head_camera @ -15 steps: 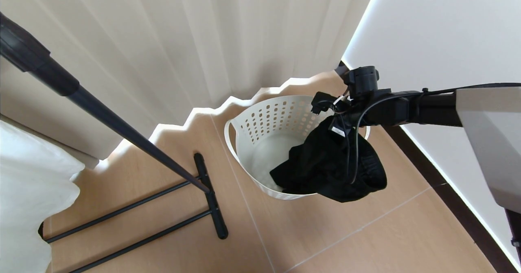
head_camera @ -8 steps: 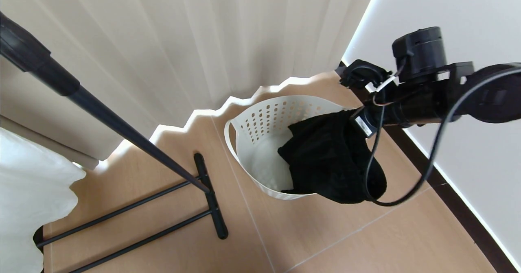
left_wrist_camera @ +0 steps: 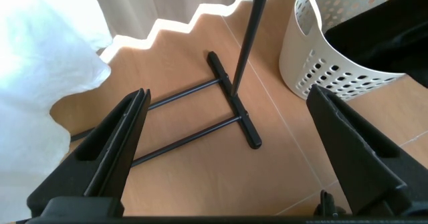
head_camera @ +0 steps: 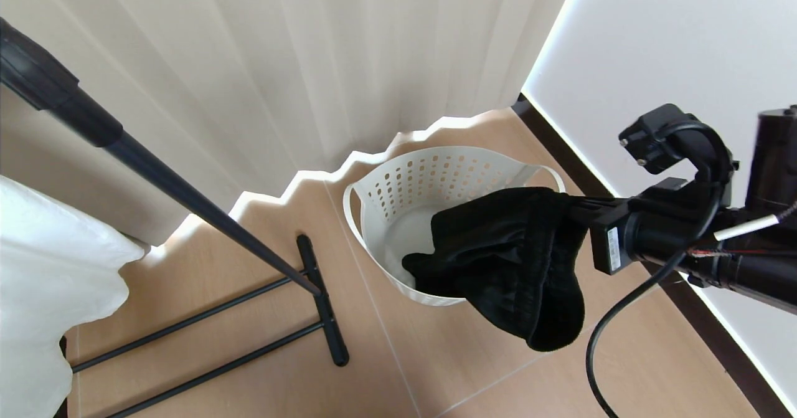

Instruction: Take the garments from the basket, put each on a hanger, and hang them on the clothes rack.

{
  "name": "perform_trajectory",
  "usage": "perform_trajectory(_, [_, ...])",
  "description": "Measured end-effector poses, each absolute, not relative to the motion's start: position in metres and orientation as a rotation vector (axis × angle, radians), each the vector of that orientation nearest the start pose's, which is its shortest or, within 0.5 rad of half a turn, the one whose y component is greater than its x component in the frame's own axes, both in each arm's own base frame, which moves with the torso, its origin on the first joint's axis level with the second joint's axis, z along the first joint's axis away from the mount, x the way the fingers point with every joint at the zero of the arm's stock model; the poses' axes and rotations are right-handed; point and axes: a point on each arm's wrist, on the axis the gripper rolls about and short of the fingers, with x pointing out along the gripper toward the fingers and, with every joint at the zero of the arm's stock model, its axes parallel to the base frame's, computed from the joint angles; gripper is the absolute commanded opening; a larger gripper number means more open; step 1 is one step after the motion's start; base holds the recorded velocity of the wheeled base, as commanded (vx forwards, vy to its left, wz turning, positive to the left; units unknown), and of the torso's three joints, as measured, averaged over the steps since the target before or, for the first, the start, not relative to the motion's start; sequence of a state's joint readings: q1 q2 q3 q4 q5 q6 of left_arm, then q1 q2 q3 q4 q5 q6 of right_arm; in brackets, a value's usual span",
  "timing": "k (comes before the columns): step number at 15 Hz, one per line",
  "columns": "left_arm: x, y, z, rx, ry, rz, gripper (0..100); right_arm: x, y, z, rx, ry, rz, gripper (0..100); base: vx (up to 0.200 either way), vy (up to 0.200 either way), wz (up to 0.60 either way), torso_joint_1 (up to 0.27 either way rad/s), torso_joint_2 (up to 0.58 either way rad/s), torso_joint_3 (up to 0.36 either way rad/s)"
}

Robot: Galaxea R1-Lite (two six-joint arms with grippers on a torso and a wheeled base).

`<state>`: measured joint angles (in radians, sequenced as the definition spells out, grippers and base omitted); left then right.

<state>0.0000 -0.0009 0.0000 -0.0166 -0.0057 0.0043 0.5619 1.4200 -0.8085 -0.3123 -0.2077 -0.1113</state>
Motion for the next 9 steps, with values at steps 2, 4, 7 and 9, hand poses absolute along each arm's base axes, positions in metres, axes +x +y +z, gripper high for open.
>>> perform_trajectory(2, [-0.0229, -0.0002, 0.0772, 0.006, -0.018, -0.008, 100, 0.1952, 0.1188, 0.2199, -0.189, 0.202, 0.367, 0, 0.0, 0.0, 0.0, 0.0, 0.0, 0.0])
perform_trajectory(4, [-0.0229, -0.0002, 0.0772, 0.006, -0.018, -0.008, 100, 0.1912, 0.1169, 0.2161, -0.189, 0.205, 0.37, 0, 0.0, 0.0, 0.0, 0.0, 0.0, 0.0])
perform_trajectory(7, [-0.0229, -0.0002, 0.0772, 0.006, -0.017, -0.007, 100, 0.1894, 0.1151, 0.2142, -0.19, 0.211, 0.368, 0, 0.0, 0.0, 0.0, 0.007, 0.01, 0.103])
perform_trajectory(9, [-0.0229, -0.0002, 0.0772, 0.006, -0.017, -0.008, 100, 0.1889, 0.1145, 0.2139, -0.19, 0.211, 0.366, 0, 0.0, 0.0, 0.0, 0.005, 0.0, 0.183])
